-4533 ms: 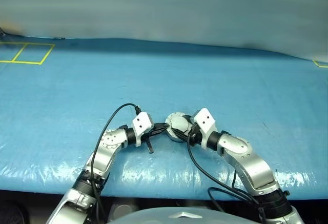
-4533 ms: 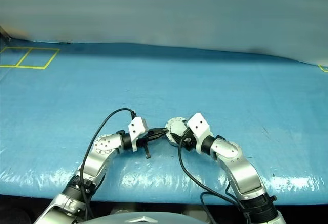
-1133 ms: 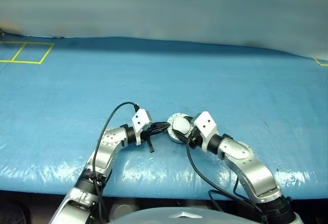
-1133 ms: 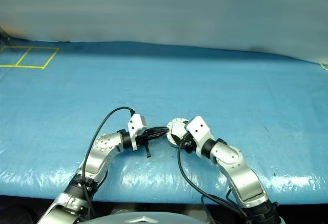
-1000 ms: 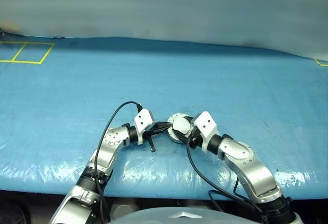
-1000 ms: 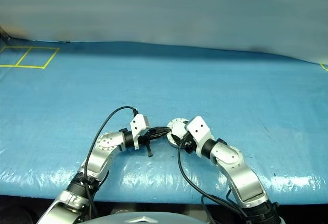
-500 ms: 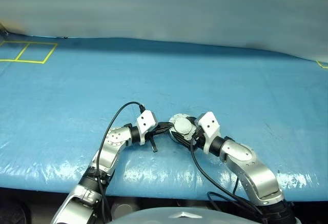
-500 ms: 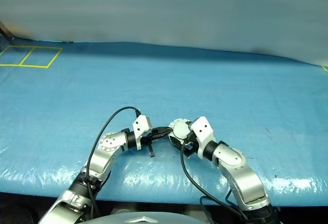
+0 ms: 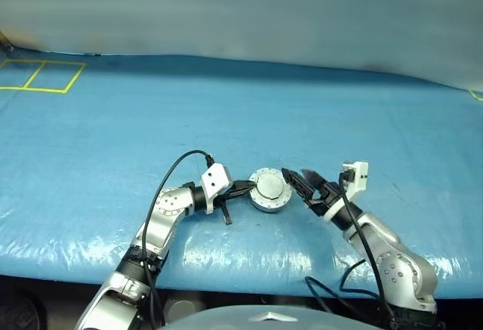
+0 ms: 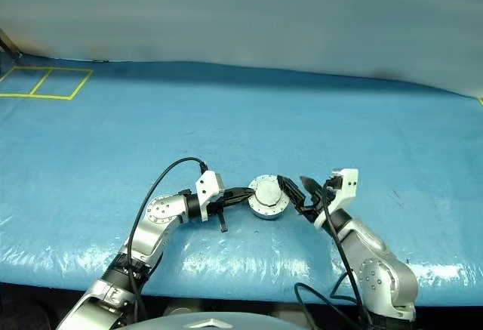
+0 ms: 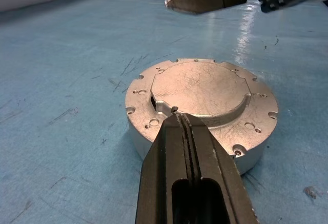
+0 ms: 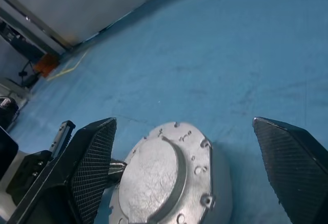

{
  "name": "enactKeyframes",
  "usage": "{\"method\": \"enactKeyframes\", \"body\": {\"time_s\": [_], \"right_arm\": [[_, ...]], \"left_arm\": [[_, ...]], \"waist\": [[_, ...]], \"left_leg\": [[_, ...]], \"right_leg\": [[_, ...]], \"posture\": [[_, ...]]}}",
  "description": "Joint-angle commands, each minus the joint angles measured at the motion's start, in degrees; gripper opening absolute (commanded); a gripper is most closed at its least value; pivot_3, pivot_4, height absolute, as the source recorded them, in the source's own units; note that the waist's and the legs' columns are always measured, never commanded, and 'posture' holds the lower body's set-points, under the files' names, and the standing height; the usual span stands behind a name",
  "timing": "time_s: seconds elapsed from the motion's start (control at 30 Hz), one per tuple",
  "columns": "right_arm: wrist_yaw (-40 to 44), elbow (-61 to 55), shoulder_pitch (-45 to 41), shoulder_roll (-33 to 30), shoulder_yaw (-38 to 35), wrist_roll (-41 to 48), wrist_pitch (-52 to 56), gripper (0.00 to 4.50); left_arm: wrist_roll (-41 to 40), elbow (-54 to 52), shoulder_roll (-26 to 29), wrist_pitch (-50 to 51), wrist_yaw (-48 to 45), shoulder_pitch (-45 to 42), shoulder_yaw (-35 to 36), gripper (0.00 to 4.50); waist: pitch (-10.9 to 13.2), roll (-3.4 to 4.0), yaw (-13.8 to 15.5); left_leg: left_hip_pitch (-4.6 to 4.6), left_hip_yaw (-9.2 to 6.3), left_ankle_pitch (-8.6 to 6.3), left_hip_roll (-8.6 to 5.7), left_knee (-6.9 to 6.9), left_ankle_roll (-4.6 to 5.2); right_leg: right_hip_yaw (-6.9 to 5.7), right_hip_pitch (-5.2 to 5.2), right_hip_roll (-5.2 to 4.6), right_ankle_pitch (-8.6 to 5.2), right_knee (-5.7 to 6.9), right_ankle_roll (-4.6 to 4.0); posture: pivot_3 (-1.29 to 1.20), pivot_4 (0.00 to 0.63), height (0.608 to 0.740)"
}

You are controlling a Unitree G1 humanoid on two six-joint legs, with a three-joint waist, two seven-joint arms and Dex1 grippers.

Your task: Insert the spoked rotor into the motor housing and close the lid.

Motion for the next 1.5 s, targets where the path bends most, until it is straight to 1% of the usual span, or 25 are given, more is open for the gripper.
{"method": "enactKeyframes", "body": {"time_s": [0.03, 0.1, 0.17, 0.37, 0.6, 0.83, 0.93, 1.03, 1.13, 1.23, 1.5], "right_arm": [[-3.9, 2.2, 0.3, 2.0, -4.4, 8.8, 3.4, 4.47], [-4.9, 2.8, 0.9, 3.0, -5.1, 11.7, 4.4, 4.47], [-5.7, 3.0, 1.5, 3.6, -4.6, 12.8, 4.9, 4.47], [-5.8, 3.1, 3.6, 3.1, 2.2, 9.7, 7.2, 4.47], [-7.0, 4.6, 2.7, 4.8, 1.9, 12.2, 6.1, 4.47], [-5.9, 4.3, 1.2, 6.3, 2.2, 13.3, 4.9, 4.47], [-5.1, 3.7, 0.7, 7.3, 1.1, 14.8, 3.7, 3.87], [-4.8, 3.9, 0.1, 7.6, 1.6, 14.8, 3.3, 2.88], [-4.6, 4.1, -0.4, 7.8, 2.9, 14.1, 3.3, 1.91], [-4.8, 4.7, -1.0, 8.3, 3.9, 13.3, 2.8, 1.21], [-5.9, 6.0, -1.2, 8.6, 4.8, 11.1, 2.5, 1.21]], "left_arm": [[1.0, 1.6, -0.2, 0.1, -0.3, 0.2, -1.3, 0.0], [0.9, 1.7, -0.2, 0.0, -0.3, 0.2, -1.3, 0.0], [0.8, 1.7, -0.1, 0.0, -0.4, 0.3, -1.1, 0.0], [1.0, 1.8, 0.3, -0.2, 0.0, 0.5, -0.9, 0.0], [0.9, 1.7, 0.0, -0.1, 0.2, 0.7, -1.0, 0.0], [0.9, 1.3, 0.1, 0.3, 0.5, 1.0, -1.1, 0.0], [1.0, 1.2, 0.1, 0.4, 0.7, 1.0, -1.2, 0.0], [1.1, 1.0, 0.1, 0.4, 0.8, 1.1, -1.4, 0.0], [1.2, 1.0, 0.1, 0.4, 0.8, 1.1, -1.5, 0.0], [1.3, 0.8, -0.1, 0.5, 1.0, 1.1, -1.6, 0.0], [1.0, -1.5, 0.0, 1.4, 1.3, 1.8, -1.6, 0.0]], "waist": [[0.0, 0.05, 0.0], [0.0, 0.05, 0.0], [0.0, 0.08, 0.0], [0.0, 0.17, -0.2], [0.0, 0.17, -0.3], [0.0, 0.18, -0.3], [0.0, 0.22, -0.3], [0.0, 0.25, -0.3], [0.0, 0.31, -0.5], [0.0, 0.31, -0.6], [0.0, 0.33, -0.8]], "left_leg": [[0.0, 0.02, 0.0, 0.0, 0.02, 0.0], [0.0, 0.03, 0.0, -0.01, 0.04, 0.0], [0.0, 0.03, 0.0, -0.01, 0.02, 0.0], [0.0, 0.04, 0.0, 0.01, 0.0, 0.0], [0.01, 0.04, -0.01, 0.02, -0.01, 0.0], [0.0, 0.05, -0.01, 0.03, -0.04, 0.0], [-0.02, 0.05, -0.01, 0.02, -0.06, 0.0], [-0.17, 0.07, 0.0, 0.02, -0.06, 0.0], [-0.53, 0.06, 0.0, 0.02, -0.05, 0.0], [-0.59, 0.02, 0.0, -0.01, -0.05, 0.01], [-0.57, 0.03, 0.0, 0.01, 0.01, 0.01]], "right_leg": [[0.0, 0.0, 0.0, 0.0, 0.0, 0.0], [0.01, 0.01, -0.02, 0.0, 0.0, 0.01], [0.01, 0.0, -0.02, 0.0, -0.01, 0.01], [0.01, -0.02, -0.01, -0.01, -0.03, 0.01], [0.01, -0.02, -0.01, -0.01, -0.05, 0.02], [0.01, -0.03, -0.01, -0.01, -0.08, 0.02], [0.01, -0.04, -0.02, -0.01, -0.11, 0.02], [0.02, -0.22, -0.01, 0.0, -0.1, 0.03], [0.01, -0.6, 0.02, 0.04, -0.09, 0.08], [0.0, -0.63, 0.01, 0.04, -0.09, 0.09], [0.01, -0.6, 0.02, 0.05, -0.08, 0.08]], "posture": [[0.0, 0.15, 0.74], [0.0, 0.15, 0.74], [0.0, 0.15, 0.74], [0.0, 0.15, 0.74], [0.0, 0.15, 0.74], [0.0, 0.15, 0.74], [0.0, 0.15, 0.74], [0.0, 0.15, 0.74], [0.0, 0.15, 0.74], [0.0, 0.15, 0.74], [0.0, 0.15, 0.74]]}}
